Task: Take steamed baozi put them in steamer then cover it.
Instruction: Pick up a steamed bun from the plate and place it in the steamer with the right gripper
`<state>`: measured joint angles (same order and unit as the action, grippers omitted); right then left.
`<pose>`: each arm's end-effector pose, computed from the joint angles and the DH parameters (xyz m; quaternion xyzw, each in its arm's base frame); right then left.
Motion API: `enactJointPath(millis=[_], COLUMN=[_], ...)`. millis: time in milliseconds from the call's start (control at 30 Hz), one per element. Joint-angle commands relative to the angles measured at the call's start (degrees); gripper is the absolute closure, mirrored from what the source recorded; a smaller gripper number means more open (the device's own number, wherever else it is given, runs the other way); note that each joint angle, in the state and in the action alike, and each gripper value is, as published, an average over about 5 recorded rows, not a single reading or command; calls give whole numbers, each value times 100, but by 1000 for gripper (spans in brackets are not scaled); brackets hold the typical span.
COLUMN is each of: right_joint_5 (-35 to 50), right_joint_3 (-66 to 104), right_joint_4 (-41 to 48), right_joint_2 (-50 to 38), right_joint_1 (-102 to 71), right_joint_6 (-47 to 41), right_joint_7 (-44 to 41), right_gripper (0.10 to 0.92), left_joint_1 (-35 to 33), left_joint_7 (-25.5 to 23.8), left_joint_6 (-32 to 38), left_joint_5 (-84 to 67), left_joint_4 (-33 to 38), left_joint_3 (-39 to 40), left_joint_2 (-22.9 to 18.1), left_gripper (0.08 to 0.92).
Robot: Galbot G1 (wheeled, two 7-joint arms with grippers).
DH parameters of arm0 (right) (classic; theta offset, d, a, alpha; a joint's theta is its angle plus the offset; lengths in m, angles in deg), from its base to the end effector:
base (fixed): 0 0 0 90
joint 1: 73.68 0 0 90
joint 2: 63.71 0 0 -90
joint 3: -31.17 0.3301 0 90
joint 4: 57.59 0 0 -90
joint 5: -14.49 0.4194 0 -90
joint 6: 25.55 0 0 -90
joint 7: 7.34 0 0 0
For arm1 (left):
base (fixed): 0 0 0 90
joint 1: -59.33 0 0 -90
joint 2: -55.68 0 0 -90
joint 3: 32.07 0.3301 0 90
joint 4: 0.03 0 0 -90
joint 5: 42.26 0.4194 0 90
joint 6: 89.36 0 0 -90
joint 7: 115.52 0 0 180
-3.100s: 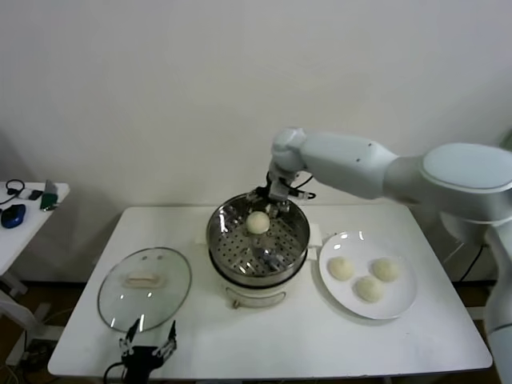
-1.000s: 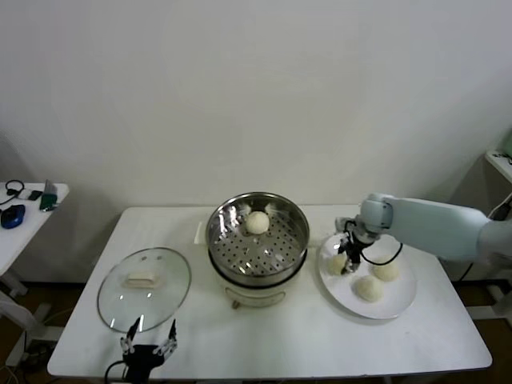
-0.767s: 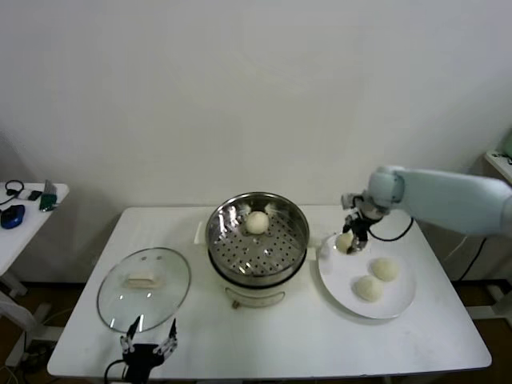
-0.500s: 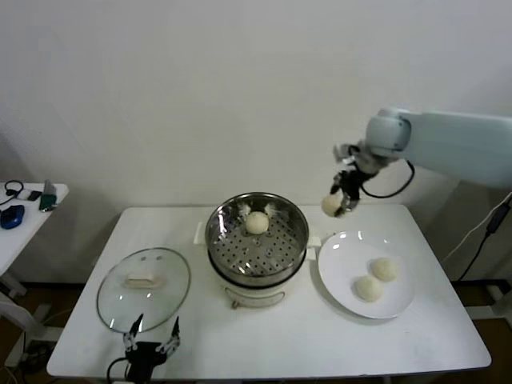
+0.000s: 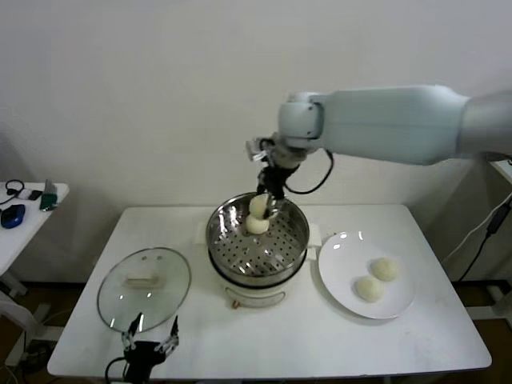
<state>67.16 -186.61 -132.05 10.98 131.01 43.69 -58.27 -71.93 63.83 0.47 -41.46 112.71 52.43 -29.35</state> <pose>0.5678 0.1912 -0.0114 0.5661 -0.5147 0.5617 0.3148 0.1812 0.0515 -0.3773 0.0111 -0.9846 -0.0681 0.1605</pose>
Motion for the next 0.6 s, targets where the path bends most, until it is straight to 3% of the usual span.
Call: enactJointPath(millis=[33,600], right_joint_5=[-142,-557], right_joint_3=[141,34], right_joint_4=[785,1686], right_joint_2=[1202,1642], right_joint_1=[-1087,-1774], right_joint_6=[-151,-112], right_joint_7=[202,365], right_gripper=[397,397], left_joint_1=[-8,21], left_joint_7=[2,3], left_joint_6=[9,31], left_joint_5=[1,6], left_joint_4=[-14,-44], left_joint_3=[-15,-14], left_joint_2=[-5,-18], left_gripper=[177,177])
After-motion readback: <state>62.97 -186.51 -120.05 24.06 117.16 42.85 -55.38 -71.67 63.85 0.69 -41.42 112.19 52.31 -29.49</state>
